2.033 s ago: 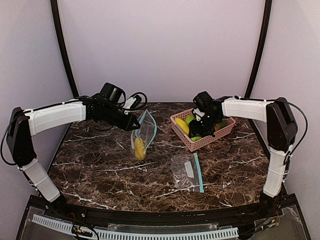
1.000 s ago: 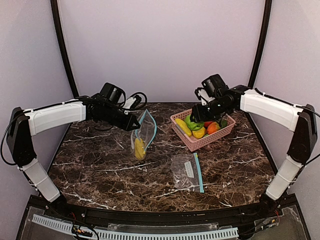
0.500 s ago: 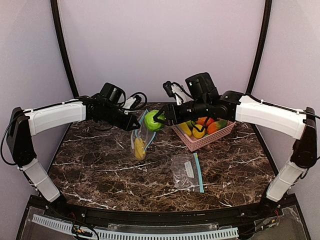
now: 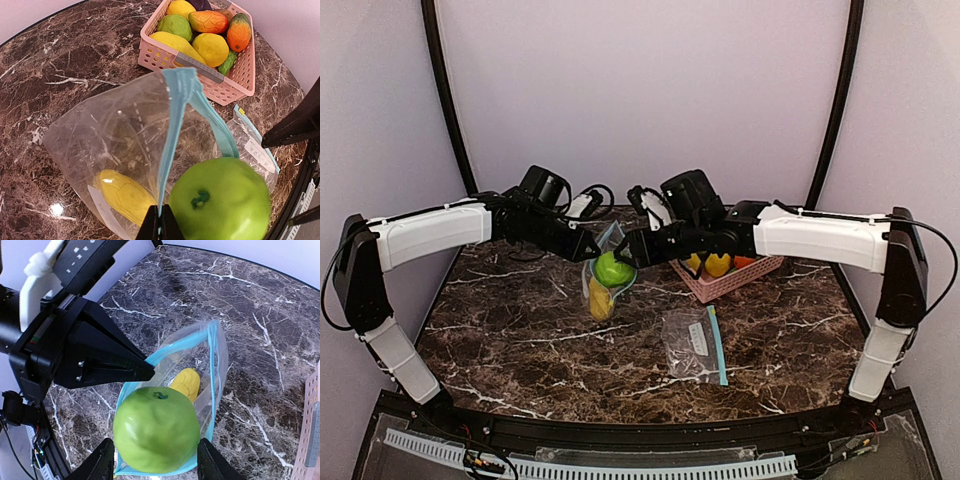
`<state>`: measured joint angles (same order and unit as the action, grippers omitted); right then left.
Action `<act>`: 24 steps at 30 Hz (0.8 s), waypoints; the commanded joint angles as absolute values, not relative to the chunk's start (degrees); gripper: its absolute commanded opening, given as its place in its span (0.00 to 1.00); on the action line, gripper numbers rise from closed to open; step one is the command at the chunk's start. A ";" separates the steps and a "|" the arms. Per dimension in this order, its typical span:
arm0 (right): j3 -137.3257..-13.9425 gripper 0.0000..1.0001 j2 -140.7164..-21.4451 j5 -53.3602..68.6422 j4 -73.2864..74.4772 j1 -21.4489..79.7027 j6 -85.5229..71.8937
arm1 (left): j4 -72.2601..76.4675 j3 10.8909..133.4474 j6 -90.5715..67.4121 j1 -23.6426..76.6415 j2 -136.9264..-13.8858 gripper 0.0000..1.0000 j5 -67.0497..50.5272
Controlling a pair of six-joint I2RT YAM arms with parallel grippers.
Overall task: Place the food in the zip-top bag and seal the zipper
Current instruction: Place the fake fruit in the zipper food storage bag.
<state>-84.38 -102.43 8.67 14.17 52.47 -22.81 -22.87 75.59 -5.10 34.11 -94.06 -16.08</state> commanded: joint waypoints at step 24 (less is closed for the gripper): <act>-82.90 0.66 -104.97 0.87 19.15 50.80 -30.40 | -24.74 76.38 -4.41 33.93 -92.01 0.01 -15.67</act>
<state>-85.21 -105.01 -0.84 19.66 52.12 -26.33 -23.29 75.59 -5.08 34.11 -94.06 -15.64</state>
